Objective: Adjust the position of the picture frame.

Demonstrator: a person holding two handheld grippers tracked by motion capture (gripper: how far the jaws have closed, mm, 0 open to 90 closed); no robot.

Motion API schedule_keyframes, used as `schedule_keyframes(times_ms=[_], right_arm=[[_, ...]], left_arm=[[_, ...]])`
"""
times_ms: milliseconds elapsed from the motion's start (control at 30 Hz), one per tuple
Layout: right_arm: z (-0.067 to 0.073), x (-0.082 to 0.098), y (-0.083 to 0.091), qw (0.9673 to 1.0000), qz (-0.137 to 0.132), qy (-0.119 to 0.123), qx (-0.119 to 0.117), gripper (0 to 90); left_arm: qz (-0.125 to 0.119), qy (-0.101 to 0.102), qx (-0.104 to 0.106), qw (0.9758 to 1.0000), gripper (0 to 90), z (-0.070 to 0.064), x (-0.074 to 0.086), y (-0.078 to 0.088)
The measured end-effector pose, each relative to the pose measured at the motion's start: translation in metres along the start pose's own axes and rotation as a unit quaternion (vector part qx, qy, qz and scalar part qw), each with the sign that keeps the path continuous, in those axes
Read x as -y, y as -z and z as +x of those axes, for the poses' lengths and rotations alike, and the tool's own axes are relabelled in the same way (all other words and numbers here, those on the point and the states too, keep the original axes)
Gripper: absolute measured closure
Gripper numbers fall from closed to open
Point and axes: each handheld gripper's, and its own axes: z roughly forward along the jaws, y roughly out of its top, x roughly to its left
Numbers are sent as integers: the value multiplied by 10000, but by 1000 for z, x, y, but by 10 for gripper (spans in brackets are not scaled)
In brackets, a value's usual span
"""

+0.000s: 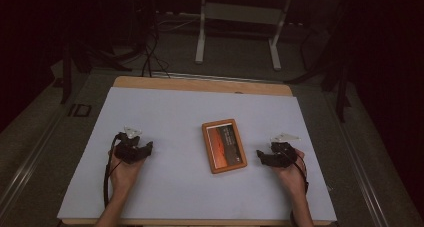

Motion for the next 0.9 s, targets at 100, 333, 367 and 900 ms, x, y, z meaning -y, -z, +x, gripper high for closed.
schedule_keyframes(times_ms=[100, 333, 367, 900], right_arm=[[2, 0, 2, 9999, 10, 105, -51, 392], [10, -5, 10, 9990, -124, 329, -262, 559], [10, -5, 11, 9990, -143, 327, -273, 573], [19, -10, 14, 9984, -228, 408, -325, 662]], left_arm=[[-184, 81, 320, 9993, 456, 0, -2, 8], [-264, -109, 985, 9947, 466, -9, -4, 23], [-271, -149, 1046, 9940, 471, -10, -4, 24], [-242, -490, 1626, 9852, 582, -28, -8, 25]])
